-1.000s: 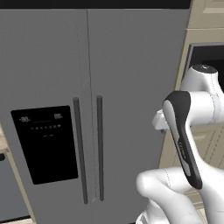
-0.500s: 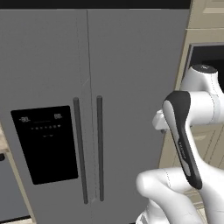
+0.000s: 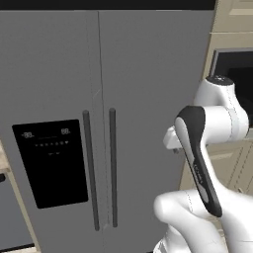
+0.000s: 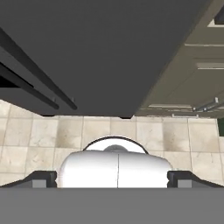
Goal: Open the freezer door, pick up the ice cube tray from the freezer, and place it on the dining counter.
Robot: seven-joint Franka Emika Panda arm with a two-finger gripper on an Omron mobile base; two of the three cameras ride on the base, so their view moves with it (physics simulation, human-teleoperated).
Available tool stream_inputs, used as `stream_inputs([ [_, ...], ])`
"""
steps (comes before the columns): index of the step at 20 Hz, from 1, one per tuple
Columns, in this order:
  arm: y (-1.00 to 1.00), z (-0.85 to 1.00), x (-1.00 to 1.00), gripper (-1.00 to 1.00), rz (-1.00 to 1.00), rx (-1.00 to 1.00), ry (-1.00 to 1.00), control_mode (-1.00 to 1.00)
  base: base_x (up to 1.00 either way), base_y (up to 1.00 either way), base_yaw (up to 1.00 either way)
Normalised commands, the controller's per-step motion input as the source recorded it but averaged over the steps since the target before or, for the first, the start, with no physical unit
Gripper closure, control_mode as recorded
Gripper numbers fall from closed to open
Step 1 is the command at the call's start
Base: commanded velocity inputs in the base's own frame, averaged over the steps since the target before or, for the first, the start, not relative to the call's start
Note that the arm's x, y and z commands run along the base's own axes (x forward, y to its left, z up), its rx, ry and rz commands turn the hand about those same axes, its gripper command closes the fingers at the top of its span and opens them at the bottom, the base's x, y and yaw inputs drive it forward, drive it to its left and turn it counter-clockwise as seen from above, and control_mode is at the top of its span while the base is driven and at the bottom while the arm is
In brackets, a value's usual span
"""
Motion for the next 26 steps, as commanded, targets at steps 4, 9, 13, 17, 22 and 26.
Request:
stream_inputs([
  [4,0.98,-0.11,-0.06,-1.0,0.0,-0.03,-0.03,-1.0,0.0,0.0,0.0],
  [9,1.0,-0.17,-0.01,-1.0,0.0,0.0,-0.07,-1.0,0.0,0.0,0.0],
  [13,0.99,-0.24,0.0,-1.0,0.0,0.0,-0.11,-1.0,0.0,0.0,0.0],
  [17,0.87,-0.32,0.0,-1.0,0.0,0.0,-0.15,-1.0,0.0,0.0,0.0],
  [22,0.58,-0.17,0.03,-1.0,0.0,0.01,-0.22,-1.0,0.0,0.0,0.0],
  [26,0.36,0.0,0.1,-1.0,0.0,0.05,-0.35,-1.0,0.0,0.0,0.0],
])
